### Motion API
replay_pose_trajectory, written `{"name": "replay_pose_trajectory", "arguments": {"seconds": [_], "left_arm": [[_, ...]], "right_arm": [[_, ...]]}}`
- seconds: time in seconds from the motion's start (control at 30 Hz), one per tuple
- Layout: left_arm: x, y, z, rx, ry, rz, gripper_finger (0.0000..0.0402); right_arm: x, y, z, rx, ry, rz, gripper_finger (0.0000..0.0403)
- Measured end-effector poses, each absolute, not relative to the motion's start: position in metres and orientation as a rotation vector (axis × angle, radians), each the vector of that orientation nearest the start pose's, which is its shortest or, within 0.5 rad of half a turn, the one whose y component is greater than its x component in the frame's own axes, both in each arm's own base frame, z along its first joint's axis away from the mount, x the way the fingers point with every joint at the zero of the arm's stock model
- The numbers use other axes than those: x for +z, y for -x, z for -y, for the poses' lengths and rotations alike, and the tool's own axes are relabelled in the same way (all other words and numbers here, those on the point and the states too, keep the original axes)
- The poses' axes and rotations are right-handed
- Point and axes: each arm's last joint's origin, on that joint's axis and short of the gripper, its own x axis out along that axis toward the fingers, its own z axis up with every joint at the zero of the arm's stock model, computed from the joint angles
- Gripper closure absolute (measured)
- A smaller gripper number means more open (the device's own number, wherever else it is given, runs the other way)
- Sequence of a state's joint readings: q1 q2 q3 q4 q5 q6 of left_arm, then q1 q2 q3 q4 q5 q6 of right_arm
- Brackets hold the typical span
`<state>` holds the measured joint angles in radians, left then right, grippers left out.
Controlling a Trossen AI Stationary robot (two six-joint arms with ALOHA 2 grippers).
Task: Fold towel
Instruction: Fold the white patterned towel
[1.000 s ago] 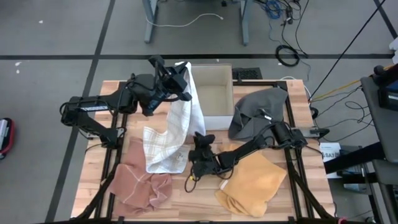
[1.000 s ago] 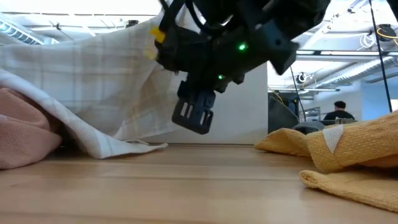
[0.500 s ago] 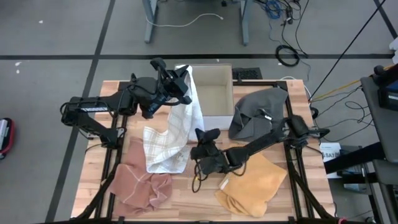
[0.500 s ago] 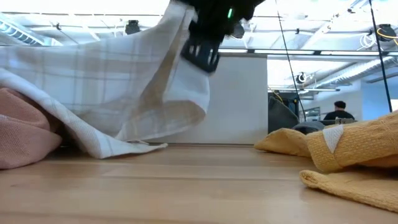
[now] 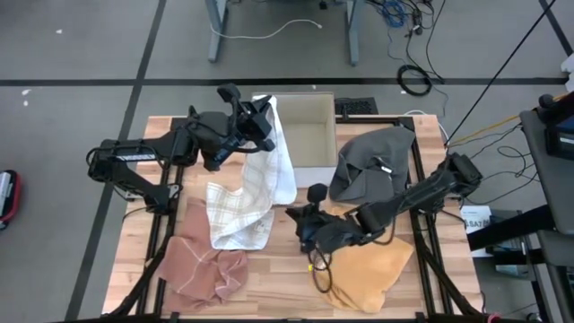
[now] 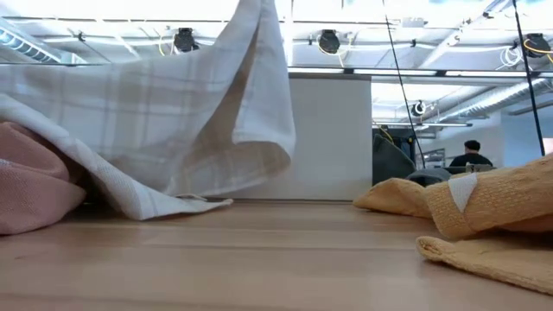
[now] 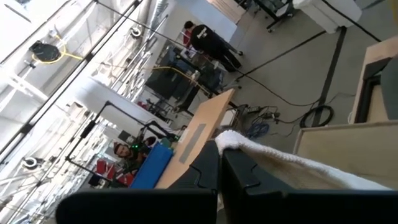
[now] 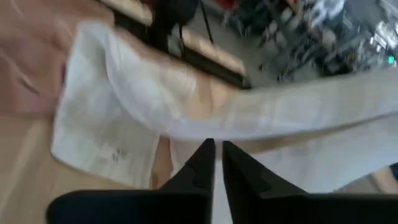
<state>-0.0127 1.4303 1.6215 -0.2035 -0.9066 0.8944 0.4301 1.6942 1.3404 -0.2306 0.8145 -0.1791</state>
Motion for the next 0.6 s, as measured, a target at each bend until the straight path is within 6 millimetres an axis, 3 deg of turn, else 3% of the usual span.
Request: {"name": "replay_pose_trajectory", "arguments": {"seconds": [0.13, 0.3, 0.43, 0.6], "left_arm": [[0.466, -0.299, -0.018, 0.765, -0.831, -0.406, 0.0401], [0.455, -0.300, -0.014, 0.627, -0.835, -0.451, 0.0401], [0.447, -0.300, -0.012, 0.517, -0.822, -0.484, 0.0401], [0.436, -0.298, -0.009, 0.354, -0.842, -0.557, 0.0401]], "right_arm": [[0.252, -0.368, -0.133, -0.403, 0.536, -0.576, 0.0320], [0.237, -0.381, -0.126, -0.689, 0.635, -0.547, 0.0243], [0.248, -0.385, -0.124, -0.775, 0.678, -0.499, 0.0226], [0.269, -0.383, -0.130, -0.812, 0.729, -0.451, 0.0244]]}}
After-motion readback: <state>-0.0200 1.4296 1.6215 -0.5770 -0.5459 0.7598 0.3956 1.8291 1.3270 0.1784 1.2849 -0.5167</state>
